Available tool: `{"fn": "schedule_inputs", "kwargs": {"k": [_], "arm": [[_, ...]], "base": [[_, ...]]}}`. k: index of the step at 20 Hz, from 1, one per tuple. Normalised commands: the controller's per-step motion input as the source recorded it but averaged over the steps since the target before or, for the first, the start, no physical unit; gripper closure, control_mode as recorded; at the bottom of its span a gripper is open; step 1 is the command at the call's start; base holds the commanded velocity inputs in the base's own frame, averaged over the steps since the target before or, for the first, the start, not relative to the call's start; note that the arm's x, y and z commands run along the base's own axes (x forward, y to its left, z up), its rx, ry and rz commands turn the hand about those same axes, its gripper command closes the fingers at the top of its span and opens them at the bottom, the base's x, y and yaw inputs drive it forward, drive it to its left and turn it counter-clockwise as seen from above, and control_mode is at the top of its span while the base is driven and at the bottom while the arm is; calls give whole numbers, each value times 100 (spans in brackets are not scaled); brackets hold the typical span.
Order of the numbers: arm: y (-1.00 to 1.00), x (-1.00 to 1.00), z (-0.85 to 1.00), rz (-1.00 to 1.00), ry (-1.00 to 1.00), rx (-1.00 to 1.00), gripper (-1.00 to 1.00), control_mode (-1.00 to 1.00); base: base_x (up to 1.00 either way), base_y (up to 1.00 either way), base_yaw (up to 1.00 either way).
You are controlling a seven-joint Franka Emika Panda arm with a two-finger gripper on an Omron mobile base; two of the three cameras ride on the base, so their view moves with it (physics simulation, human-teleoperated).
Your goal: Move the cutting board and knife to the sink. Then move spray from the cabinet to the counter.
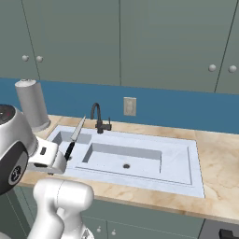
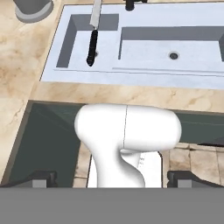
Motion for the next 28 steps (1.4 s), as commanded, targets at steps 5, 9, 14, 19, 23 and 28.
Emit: {"fn": "schedule_inputs", "kwargs": {"k": [5,9,14,19,23,28], "arm": [[0,0,0,0,0,0,-100,-100],[0,0,0,0,0,0,-100,-100],[0,0,0,0,0,0,-100,-100],[0,0,0,0,0,0,-100,100],[0,0,0,0,0,0,-100,100],[0,0,0,0,0,0,-100,100]], "base": [[0,0,0],[0,0,0],[0,0,0],[-27,-1,0],[-75,-13,0],[-85,-9,0]]}}
